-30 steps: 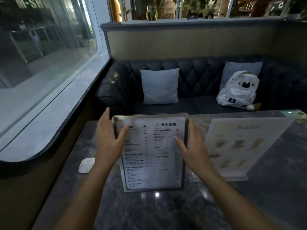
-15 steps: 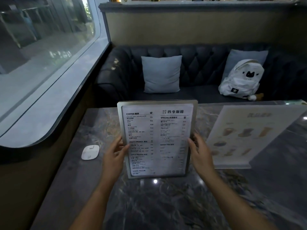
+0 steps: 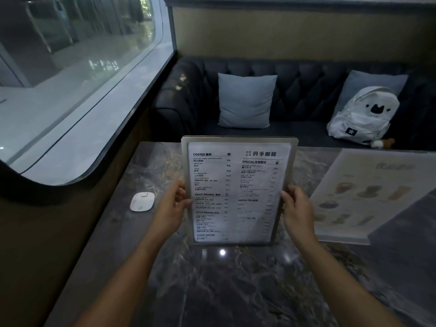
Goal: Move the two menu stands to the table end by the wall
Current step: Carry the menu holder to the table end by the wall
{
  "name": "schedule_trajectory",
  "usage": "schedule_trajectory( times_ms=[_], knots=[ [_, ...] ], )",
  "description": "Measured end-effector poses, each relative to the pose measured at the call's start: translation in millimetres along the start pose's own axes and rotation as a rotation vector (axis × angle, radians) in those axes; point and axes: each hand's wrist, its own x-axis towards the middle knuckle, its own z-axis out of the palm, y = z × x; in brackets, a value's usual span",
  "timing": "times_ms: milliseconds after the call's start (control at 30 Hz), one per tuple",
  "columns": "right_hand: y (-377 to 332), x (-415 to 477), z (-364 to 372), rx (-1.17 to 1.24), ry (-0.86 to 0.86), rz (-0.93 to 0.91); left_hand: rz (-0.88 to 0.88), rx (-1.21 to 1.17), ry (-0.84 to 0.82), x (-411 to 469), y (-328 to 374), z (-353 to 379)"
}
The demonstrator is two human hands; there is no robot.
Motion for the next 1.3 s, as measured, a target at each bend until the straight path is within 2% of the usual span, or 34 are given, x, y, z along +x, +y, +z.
schedule_trajectory(
  times_ms=[233, 367, 700, 1100, 1300],
  knots=[
    [-19.6, -5.5, 22.0, 0.075, -0.150, -0.084, -0.043, -0.026, 0.160, -39.4, -0.7, -30.9],
    [-37.8, -11.0, 42.0, 0.069, -0.291, -0.138, -0.071, 0.000, 0.237, -72.8, -3.1, -56.0],
    [-74.9, -43.1, 107.0, 0.057, -0.580, -0.332, -0.220, 0.040, 0.540, -174.5, -9.3, -92.9],
    [-99.1, -86.8, 167.6, 0.063, -0.907, -0.423, -0.391, 0.035, 0.810, -272.6, 8.9, -74.2],
    [-98.0, -95.2, 177.0, 0.064, -1.000, -0.461, -0.451, 0.022, 0.895, -292.6, 12.8, -53.2]
  ],
)
